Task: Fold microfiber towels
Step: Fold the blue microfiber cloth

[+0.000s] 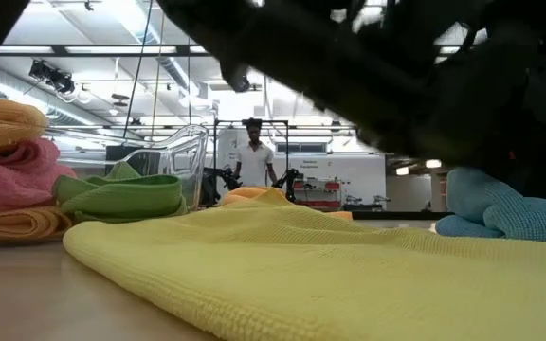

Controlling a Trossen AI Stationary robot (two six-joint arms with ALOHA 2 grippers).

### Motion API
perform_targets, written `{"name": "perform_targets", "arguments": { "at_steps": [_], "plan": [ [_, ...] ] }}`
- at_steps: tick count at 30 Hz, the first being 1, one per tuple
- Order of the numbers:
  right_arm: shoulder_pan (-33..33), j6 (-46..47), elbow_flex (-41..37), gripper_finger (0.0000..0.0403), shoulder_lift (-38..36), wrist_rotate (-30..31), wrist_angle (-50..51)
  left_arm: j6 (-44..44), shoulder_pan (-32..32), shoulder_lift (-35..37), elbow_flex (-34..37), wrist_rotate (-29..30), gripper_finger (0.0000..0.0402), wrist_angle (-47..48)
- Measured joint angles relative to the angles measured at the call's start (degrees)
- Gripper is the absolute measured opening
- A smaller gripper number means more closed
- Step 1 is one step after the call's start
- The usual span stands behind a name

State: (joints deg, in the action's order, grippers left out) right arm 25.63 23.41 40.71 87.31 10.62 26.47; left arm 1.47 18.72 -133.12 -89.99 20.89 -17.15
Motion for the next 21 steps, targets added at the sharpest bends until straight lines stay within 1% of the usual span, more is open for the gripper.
{"name": "perform_targets", "arguments": {
  "at_steps": [3,5,6,13,15,17,21],
  "plan": [
    [0.00,-0.01,0.00,0.0191,-0.22,0.01,0.11,-2.12,-1.37,-1.87,-0.11,-0.57,0.0028,-0.13],
    [0.02,0.01,0.07,0.0191,-1.37,-0.45,1.55,-3.39,-1.85,-2.62,0.10,-0.88,0.0023,2.30],
    [0.04,-0.01,0.36,0.0191,-2.25,-0.61,2.87,-3.98,-2.01,-3.19,0.02,-0.93,0.0021,1.73],
    [0.31,0.04,3.13,0.0191,-11.47,-0.63,10.01,-3.61,-2.27,-3.56,-0.03,-0.98,0.0014,1.38],
    [1.57,0.26,3.03,0.0191,-14.62,-0.85,8.83,-3.55,-2.27,-3.61,-0.03,-0.54,0.0015,1.07],
    [3.97,-0.49,2.40,0.0191,-16.67,-1.28,4.73,-3.58,-2.25,-3.61,-0.03,-0.05,0.0017,1.07],
    [8.82,0.49,-0.61,0.0186,-16.75,-0.43,-3.01,-3.82,-2.25,-3.61,-0.03,0.27,0.0015,1.07]
  ]
}}
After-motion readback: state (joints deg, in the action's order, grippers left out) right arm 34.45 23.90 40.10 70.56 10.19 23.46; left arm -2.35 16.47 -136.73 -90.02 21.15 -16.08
